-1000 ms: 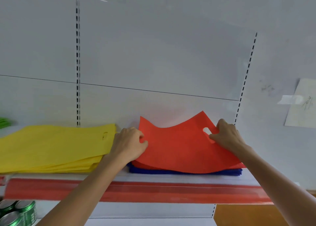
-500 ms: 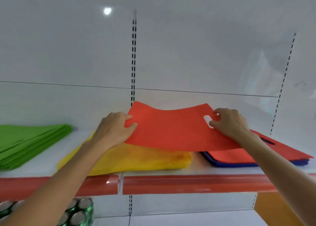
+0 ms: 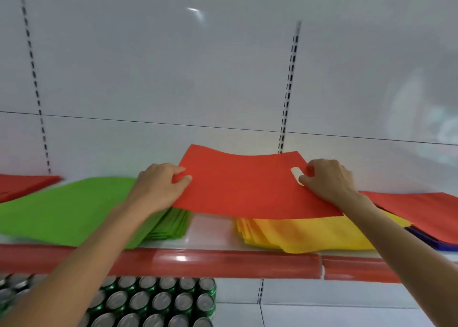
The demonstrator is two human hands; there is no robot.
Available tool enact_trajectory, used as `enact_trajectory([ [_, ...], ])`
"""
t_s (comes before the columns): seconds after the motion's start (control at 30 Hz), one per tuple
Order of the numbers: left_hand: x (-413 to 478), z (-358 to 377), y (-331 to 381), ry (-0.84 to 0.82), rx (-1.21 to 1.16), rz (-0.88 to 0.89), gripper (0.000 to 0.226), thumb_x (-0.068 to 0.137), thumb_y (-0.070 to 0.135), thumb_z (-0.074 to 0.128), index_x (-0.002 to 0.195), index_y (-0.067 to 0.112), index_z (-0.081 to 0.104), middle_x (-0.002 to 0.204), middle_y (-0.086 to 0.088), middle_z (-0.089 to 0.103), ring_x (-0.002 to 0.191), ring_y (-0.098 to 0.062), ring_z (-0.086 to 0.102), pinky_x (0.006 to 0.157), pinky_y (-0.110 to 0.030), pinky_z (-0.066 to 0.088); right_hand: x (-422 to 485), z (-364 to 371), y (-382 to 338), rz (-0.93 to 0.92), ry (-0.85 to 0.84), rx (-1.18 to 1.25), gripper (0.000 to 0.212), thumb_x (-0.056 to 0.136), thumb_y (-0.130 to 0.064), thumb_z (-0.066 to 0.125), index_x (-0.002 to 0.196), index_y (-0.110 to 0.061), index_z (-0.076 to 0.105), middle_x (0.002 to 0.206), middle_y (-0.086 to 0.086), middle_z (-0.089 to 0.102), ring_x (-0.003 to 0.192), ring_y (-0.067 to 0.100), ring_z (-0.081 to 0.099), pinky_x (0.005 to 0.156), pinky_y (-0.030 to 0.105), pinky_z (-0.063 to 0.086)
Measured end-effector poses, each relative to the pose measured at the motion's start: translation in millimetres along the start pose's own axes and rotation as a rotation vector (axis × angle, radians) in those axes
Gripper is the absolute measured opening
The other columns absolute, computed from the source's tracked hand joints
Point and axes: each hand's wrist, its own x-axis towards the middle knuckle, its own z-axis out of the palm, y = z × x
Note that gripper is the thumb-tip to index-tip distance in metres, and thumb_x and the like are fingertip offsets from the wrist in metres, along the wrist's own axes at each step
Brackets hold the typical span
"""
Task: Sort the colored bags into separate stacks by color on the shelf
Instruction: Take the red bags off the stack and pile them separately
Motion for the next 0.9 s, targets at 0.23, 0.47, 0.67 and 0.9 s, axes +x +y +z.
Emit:
enact_trajectory([
  [0.23, -1.4, -37.1, -99.7, 0.006, -0.009, -0.062, 0.041, 0.091, 0.036, 0.052, 0.126, 0.016, 0.058, 0.133, -0.001, 0.055, 0.126, -0.023, 0.047, 0.107, -0.038, 0.034, -1.0, 23.0, -105.3, -0.064, 0.002, -0.014, 0.03, 0.085, -0.037, 0.055, 0.101, -0.014, 0.064, 0.103, 0.01, 0.064, 0.092, 0.032, 0.059, 0.067, 0.03, 0.036],
  [0.47, 6.9, -88.6, -224.8, -0.001, -0.004, -0.051, 0.04, 0.091, 0.037, 0.053, 0.125, 0.018, 0.059, 0.133, 0.0, 0.056, 0.124, -0.022, 0.049, 0.106, -0.04, 0.036, -18.3, 51.0, -235.2, -0.05, 0.037, 0.032, 0.033, 0.085, -0.04, 0.055, 0.1, -0.013, 0.065, 0.102, 0.009, 0.064, 0.093, 0.031, 0.058, 0.067, 0.031, 0.035],
  [0.67, 8.9, -134.3, -321.6, -0.035, 0.002, -0.053, 0.038, 0.089, 0.036, 0.055, 0.122, 0.018, 0.062, 0.129, -0.003, 0.059, 0.119, -0.024, 0.054, 0.103, -0.038, 0.038, -39.7, 67.2, -334.7, -0.051, 0.05, 0.063, 0.041, 0.088, -0.051, 0.05, 0.092, -0.013, 0.067, 0.095, 0.009, 0.065, 0.089, 0.031, 0.059, 0.069, 0.031, 0.04],
  [0.9, 4.0, -169.1, -386.5, -0.015, -0.026, -0.092, 0.037, 0.089, 0.035, 0.055, 0.122, 0.019, 0.061, 0.13, -0.002, 0.058, 0.12, -0.024, 0.053, 0.104, -0.039, 0.038, -45.4, 65.9, -406.9, -0.098, 0.06, 0.036, 0.043, 0.089, -0.051, 0.049, 0.091, -0.012, 0.066, 0.094, 0.009, 0.065, 0.087, 0.032, 0.059, 0.067, 0.031, 0.038],
])
